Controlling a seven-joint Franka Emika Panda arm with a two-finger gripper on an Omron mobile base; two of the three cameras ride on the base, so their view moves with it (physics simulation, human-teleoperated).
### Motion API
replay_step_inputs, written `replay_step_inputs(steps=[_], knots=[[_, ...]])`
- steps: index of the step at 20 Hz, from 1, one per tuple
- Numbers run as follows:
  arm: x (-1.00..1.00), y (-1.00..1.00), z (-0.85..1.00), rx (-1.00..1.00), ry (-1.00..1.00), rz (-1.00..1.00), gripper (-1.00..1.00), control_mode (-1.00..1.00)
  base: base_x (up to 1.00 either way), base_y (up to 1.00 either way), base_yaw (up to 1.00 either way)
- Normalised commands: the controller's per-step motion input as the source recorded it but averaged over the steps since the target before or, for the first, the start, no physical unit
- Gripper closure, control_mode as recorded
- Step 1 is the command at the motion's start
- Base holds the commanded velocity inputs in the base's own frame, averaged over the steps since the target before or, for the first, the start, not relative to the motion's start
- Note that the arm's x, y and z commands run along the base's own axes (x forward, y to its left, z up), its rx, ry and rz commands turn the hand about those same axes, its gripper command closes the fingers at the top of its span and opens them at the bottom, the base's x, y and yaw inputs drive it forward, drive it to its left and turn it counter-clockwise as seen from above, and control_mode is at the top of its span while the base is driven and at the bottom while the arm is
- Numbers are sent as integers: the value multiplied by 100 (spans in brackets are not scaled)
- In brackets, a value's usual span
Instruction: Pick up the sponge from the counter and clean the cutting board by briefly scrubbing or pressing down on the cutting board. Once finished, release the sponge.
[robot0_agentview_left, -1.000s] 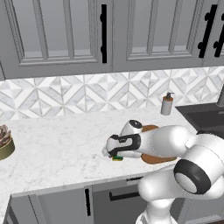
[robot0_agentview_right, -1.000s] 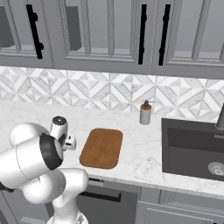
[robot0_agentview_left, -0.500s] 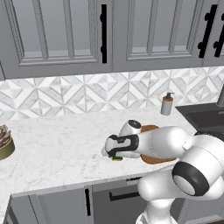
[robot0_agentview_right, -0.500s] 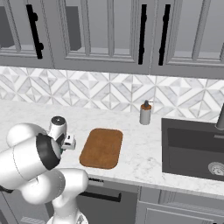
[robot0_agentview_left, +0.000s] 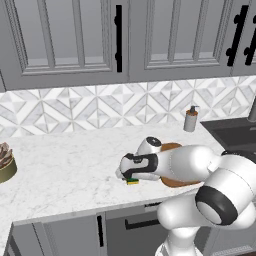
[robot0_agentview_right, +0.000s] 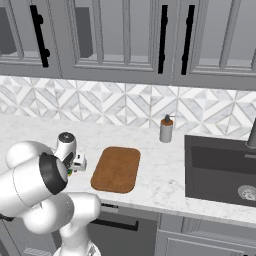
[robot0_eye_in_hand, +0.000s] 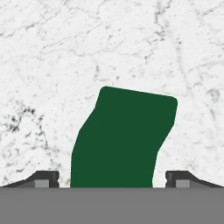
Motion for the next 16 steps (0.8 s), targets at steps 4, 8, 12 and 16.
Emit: replay_step_inputs(steps=[4,8,12,16], knots=[[0,0,0,0,0,0,-100,-100,0,0,0],[0,1,3,-1,0,0,-100,-100,0,0,0],[0,0,47,-4,0,-12,-100,-100,0,0,0],[0,0,55,-4,0,-1,-100,-100,0,0,0]])
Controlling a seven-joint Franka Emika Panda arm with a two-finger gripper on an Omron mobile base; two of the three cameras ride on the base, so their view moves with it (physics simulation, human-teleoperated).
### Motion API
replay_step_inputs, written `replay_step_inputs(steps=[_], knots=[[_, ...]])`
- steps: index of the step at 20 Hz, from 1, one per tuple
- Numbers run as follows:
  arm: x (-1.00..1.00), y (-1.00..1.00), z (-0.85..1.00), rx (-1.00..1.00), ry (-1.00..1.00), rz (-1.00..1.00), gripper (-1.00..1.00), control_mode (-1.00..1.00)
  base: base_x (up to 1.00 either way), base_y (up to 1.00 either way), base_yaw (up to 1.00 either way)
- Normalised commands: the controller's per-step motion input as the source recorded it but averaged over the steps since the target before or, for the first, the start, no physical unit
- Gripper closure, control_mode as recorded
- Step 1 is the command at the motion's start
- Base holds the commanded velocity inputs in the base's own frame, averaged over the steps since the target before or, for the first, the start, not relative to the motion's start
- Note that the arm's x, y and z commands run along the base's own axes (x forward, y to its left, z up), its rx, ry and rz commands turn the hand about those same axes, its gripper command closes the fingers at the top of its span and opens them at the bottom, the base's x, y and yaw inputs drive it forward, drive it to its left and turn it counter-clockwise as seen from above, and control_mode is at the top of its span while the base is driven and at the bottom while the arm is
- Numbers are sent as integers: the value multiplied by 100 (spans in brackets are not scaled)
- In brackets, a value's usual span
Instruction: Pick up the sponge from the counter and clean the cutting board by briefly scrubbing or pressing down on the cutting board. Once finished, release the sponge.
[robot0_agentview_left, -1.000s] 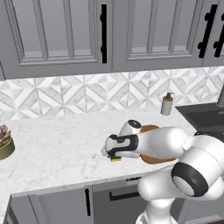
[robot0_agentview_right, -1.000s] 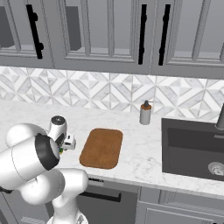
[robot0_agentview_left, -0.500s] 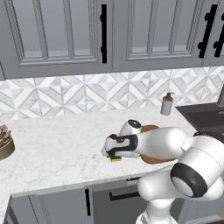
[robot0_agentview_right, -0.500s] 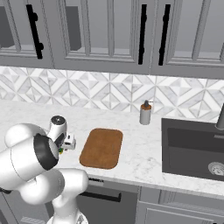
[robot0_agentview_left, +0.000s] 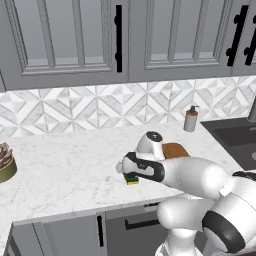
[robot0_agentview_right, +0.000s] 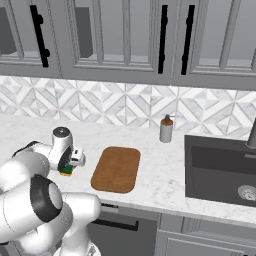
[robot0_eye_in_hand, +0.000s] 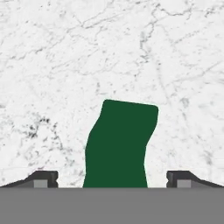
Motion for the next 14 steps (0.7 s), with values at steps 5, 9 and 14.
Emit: replay_step_inputs(steps=[5,9,14], knots=[[-4,-6,58,-2,0,0,-100,-100,0,0,0],[-35,-45,37,1,0,0,-100,-100,0,0,0],[-59,-47,37,0,-1,-3,-100,-100,0,0,0]])
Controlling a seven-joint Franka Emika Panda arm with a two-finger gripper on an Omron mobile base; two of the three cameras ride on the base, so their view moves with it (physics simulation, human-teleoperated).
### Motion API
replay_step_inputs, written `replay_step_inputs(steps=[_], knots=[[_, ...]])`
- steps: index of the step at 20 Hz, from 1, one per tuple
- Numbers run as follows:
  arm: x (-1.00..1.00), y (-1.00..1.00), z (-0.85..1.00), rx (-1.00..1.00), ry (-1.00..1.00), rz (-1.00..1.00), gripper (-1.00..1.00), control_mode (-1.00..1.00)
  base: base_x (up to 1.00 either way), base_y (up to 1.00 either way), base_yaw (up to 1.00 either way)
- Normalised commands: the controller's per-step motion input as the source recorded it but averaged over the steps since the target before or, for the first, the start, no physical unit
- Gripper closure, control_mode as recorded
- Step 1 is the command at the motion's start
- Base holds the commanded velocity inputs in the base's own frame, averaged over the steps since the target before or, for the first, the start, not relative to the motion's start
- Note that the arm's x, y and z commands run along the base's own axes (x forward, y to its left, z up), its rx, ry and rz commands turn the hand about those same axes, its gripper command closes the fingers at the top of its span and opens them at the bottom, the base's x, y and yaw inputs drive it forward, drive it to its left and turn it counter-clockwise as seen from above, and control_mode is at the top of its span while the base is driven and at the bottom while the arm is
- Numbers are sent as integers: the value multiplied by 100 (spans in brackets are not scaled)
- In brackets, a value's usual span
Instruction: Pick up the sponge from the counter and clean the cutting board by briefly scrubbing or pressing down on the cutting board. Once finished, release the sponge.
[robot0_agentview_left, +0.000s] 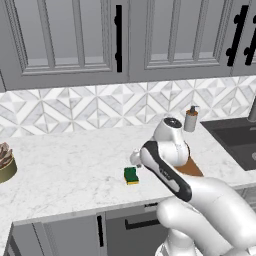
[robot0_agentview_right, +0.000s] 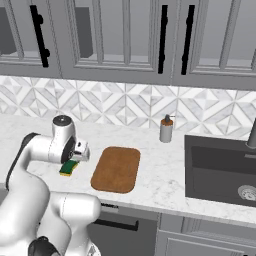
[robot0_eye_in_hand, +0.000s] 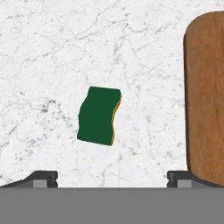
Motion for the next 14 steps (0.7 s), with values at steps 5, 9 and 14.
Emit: replay_step_inputs(steps=[5,9,14], knots=[[-40,-13,51,0,-8,-7,-100,-100,0,0,0],[-43,0,44,-3,-18,-9,-100,-100,0,0,0],[-19,2,53,-5,-4,-9,-100,-100,0,0,0]])
